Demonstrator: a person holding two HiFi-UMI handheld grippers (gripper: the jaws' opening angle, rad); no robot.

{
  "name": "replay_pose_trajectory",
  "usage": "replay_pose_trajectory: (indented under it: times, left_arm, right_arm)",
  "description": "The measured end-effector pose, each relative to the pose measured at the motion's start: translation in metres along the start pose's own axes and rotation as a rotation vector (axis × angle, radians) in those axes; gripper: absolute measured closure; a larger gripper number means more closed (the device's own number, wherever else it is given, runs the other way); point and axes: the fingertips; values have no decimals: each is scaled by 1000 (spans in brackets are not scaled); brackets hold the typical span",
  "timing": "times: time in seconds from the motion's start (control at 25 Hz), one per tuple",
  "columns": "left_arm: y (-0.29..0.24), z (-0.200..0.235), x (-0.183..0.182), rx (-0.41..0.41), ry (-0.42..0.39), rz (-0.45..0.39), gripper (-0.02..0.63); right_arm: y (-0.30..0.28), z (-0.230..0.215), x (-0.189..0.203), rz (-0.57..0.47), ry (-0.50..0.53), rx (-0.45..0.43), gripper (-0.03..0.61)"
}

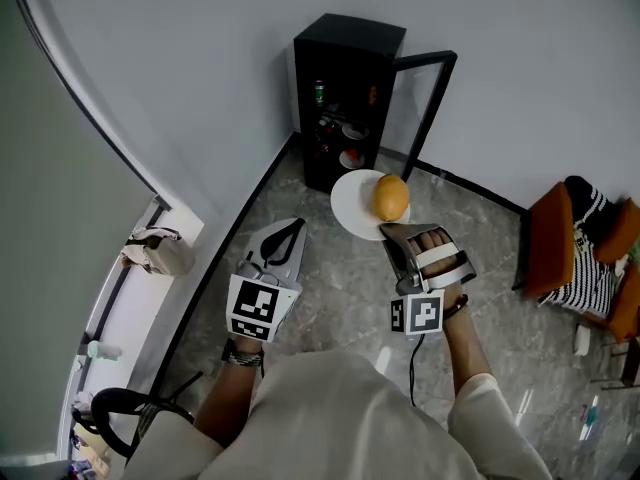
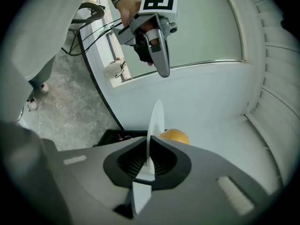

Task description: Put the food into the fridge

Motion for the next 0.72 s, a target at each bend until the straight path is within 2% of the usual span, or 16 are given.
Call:
replay_pose_trajectory:
  times: [0.2, 0.44, 0.72]
  left_arm:
    - [-18, -22, -20, -21, -1, 31, 617]
    - [-29, -27, -10, -17, 24, 90, 617]
    - [-56, -22, -9, -4, 25, 77, 615]
  right_arm:
    - [9, -16, 31, -19, 5, -13, 560]
    - [5, -20, 41, -29, 8, -17, 560]
    - [-15, -24, 56, -15, 10, -15, 560]
Point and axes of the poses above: the fingertips, and each gripper's own axes: y backward along the fingers, z to its left, x out of its underside, and after that the axes turned 15 degrees about -y, right-handed
